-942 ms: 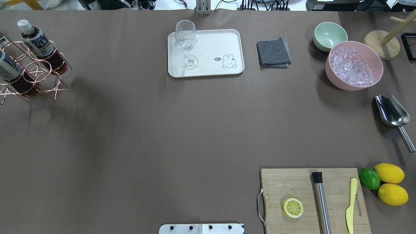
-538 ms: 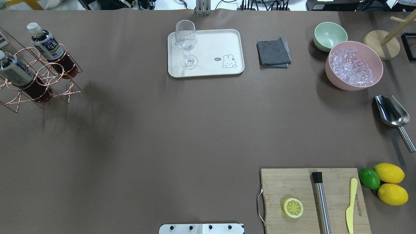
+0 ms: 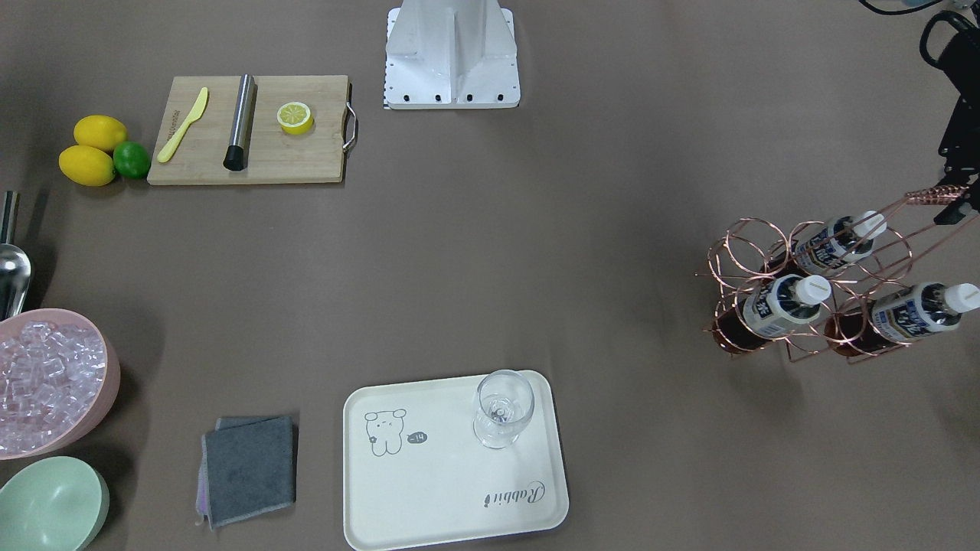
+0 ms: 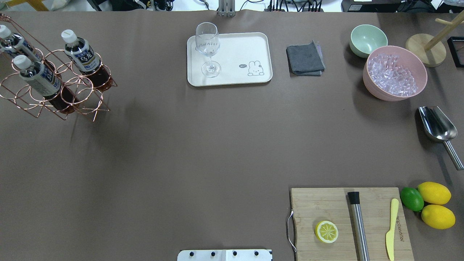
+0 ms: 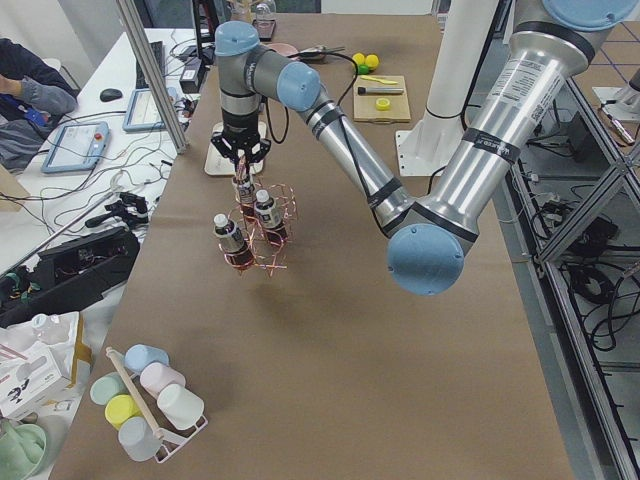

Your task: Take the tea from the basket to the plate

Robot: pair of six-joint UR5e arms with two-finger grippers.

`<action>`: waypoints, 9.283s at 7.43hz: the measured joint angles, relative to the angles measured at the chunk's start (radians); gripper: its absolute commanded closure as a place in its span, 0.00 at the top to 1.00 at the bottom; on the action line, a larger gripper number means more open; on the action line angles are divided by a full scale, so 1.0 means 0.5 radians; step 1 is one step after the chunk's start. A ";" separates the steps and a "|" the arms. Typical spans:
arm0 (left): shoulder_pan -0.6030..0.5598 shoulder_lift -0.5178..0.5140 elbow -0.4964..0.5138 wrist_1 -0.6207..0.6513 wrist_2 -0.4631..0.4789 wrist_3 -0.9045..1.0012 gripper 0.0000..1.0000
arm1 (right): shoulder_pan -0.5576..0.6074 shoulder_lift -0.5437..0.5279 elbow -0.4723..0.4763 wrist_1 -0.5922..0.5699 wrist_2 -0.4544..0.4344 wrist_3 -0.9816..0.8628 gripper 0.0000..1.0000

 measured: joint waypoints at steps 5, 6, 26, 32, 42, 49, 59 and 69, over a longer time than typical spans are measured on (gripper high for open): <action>0.242 -0.056 -0.162 -0.197 0.059 -0.139 0.00 | -0.005 -0.017 0.234 0.000 0.184 0.020 1.00; 0.284 -0.071 -0.194 -0.218 0.057 -0.243 0.00 | -0.021 -0.014 0.254 0.006 0.228 0.021 1.00; 1.508 -0.971 -0.059 0.022 0.857 -1.819 0.00 | -0.434 -0.010 0.016 1.352 0.320 0.399 1.00; 1.554 -0.966 -0.015 0.014 0.869 -1.814 0.00 | -0.821 0.460 -0.084 1.458 -0.038 0.835 1.00; 1.592 -0.966 -0.039 0.014 0.869 -1.840 0.00 | -1.765 0.624 -0.045 2.343 -1.390 1.536 1.00; 1.589 -0.955 -0.044 0.017 0.868 -1.841 0.00 | -2.185 0.635 -0.019 2.589 -1.875 1.782 1.00; 1.584 -0.944 -0.053 0.018 0.868 -1.832 0.00 | -2.404 0.850 -0.084 2.494 -2.180 1.556 1.00; 1.589 -0.921 -0.076 0.018 0.869 -1.829 0.00 | -2.478 0.932 -0.226 2.505 -2.257 1.541 0.60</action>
